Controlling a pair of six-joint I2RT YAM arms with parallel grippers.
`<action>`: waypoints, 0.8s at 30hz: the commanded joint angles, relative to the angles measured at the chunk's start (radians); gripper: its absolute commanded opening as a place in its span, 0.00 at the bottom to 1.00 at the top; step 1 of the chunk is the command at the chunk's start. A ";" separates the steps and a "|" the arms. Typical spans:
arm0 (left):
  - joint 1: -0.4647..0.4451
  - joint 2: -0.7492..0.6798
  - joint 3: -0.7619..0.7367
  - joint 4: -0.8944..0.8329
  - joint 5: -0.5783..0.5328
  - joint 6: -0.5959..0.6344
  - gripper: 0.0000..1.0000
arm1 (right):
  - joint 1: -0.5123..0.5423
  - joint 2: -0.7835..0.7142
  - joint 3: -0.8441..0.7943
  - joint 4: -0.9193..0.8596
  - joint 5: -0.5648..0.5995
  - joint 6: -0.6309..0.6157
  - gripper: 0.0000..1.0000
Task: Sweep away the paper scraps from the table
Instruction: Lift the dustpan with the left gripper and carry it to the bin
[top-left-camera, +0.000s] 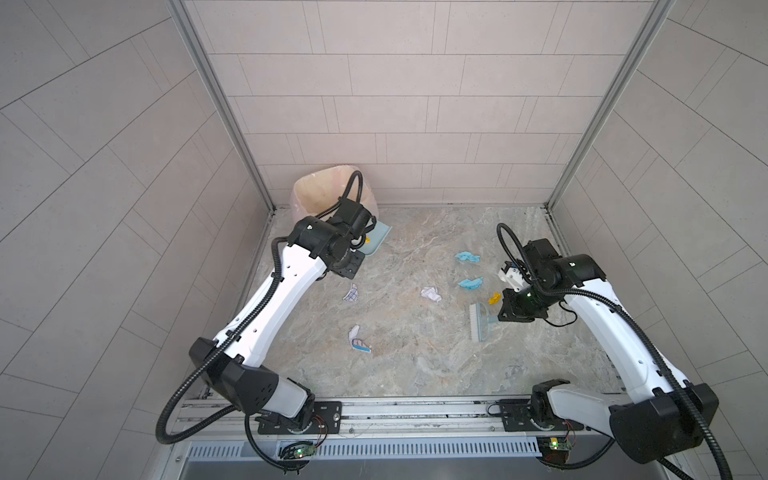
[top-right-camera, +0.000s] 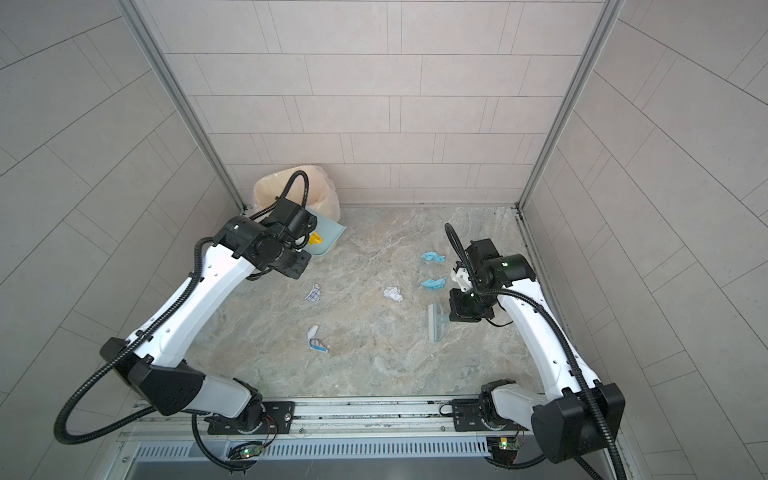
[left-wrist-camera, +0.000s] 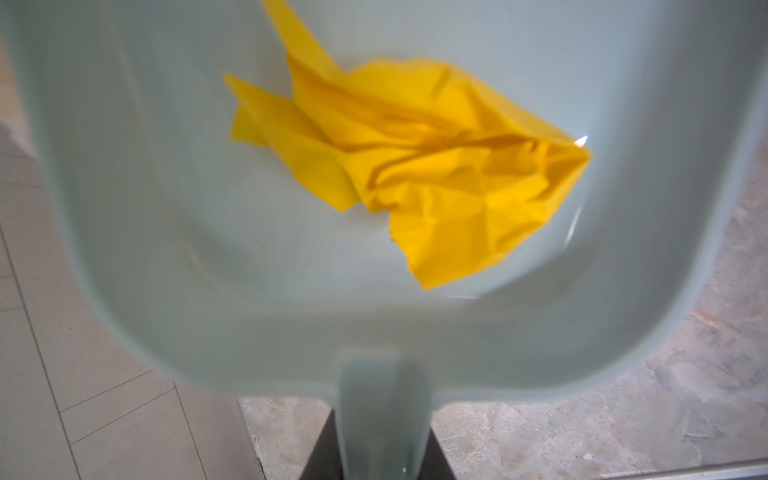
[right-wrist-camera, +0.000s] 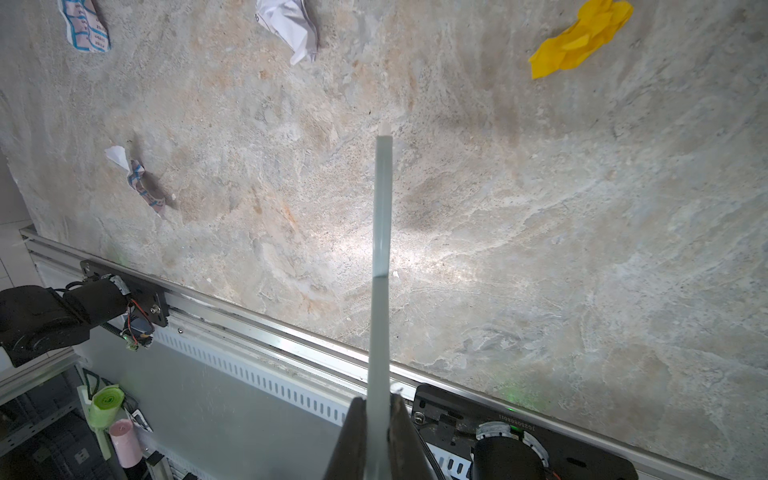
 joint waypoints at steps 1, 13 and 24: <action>0.083 -0.042 0.037 -0.035 -0.032 -0.011 0.00 | -0.008 0.000 0.003 -0.004 -0.014 -0.018 0.00; 0.323 0.039 0.171 -0.050 -0.033 0.076 0.00 | -0.024 0.029 0.022 -0.013 -0.040 -0.045 0.00; 0.410 0.251 0.444 -0.093 -0.135 0.159 0.00 | -0.034 0.053 0.028 -0.028 -0.058 -0.071 0.00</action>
